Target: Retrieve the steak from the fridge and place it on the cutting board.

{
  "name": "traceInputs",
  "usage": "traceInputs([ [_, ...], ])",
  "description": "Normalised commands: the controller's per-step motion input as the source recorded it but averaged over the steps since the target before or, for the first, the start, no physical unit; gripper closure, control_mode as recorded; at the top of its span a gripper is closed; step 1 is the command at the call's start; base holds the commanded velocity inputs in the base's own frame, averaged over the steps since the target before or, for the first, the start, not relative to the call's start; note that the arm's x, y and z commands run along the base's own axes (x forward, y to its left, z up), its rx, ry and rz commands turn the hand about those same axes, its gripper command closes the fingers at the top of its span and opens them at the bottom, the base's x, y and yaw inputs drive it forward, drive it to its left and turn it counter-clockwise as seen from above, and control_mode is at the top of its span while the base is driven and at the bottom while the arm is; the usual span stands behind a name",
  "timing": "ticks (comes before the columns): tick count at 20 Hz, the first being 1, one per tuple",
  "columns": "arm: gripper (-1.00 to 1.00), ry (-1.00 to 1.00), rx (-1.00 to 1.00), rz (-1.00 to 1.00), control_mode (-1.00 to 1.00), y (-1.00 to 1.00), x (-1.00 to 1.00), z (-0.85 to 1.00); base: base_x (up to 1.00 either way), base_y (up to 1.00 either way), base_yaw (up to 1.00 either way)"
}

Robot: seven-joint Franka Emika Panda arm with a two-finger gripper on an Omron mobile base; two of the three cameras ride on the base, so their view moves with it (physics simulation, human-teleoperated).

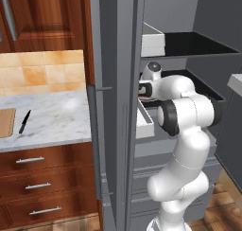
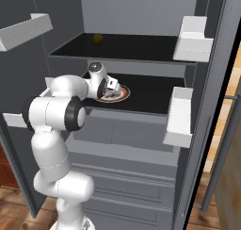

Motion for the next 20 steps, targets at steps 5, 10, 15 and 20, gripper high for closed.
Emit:
traceInputs([
  [5,1.0,0.01,0.0,0.0,-1.0,0.0,0.0,-0.1,0.0,0.0,0.0],
  [10,1.0,0.0,0.0,0.0,-1.0,-0.05,-0.04,0.0,0.0,0.0,0.0],
  [15,1.0,-0.04,0.01,0.0,-1.0,-0.3,-0.16,0.0,0.0,0.0,0.0],
  [20,1.0,-0.08,0.01,0.01,-1.0,-0.27,-0.3,0.0,0.0,0.0,0.0],
])
